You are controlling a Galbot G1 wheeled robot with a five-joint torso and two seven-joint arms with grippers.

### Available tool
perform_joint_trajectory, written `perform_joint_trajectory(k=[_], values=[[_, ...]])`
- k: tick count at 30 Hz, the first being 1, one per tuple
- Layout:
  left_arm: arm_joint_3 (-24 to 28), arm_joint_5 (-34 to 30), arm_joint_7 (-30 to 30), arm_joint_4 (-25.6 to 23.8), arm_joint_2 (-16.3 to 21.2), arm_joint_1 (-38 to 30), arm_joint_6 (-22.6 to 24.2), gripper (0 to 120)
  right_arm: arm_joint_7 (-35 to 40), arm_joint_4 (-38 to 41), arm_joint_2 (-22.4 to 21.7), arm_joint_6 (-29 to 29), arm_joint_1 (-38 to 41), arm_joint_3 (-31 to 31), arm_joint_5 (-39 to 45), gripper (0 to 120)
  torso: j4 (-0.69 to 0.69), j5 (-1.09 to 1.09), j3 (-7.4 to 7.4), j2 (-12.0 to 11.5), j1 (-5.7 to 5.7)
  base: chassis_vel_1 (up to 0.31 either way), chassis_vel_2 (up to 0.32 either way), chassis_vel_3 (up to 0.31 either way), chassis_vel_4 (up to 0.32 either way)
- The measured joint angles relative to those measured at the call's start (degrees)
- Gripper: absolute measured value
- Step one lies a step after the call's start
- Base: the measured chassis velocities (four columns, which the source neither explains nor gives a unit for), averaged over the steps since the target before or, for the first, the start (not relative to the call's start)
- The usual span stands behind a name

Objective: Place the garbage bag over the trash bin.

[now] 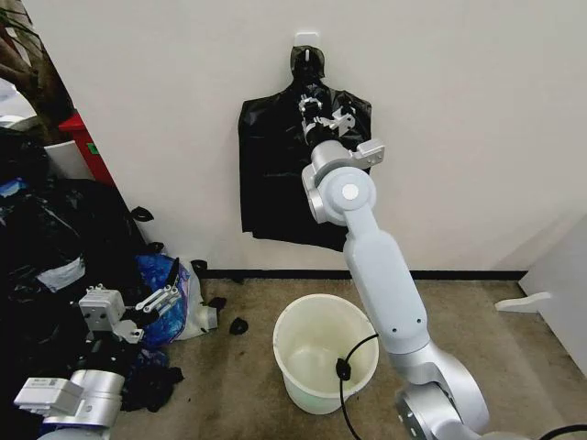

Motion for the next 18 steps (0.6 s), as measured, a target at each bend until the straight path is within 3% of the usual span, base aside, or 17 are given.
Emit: perform_joint_trajectory(k=[18], values=[[-0.13,0.09,0.08,-0.22,-0.22,0.16,-0.68,100,-0.14,11.08,-0.24,-0.90,-12.49,-4.15,-0.06,0,0.02,0.00,0.00,0.00,0.00,0.000,0.000,0.000,0.000]])
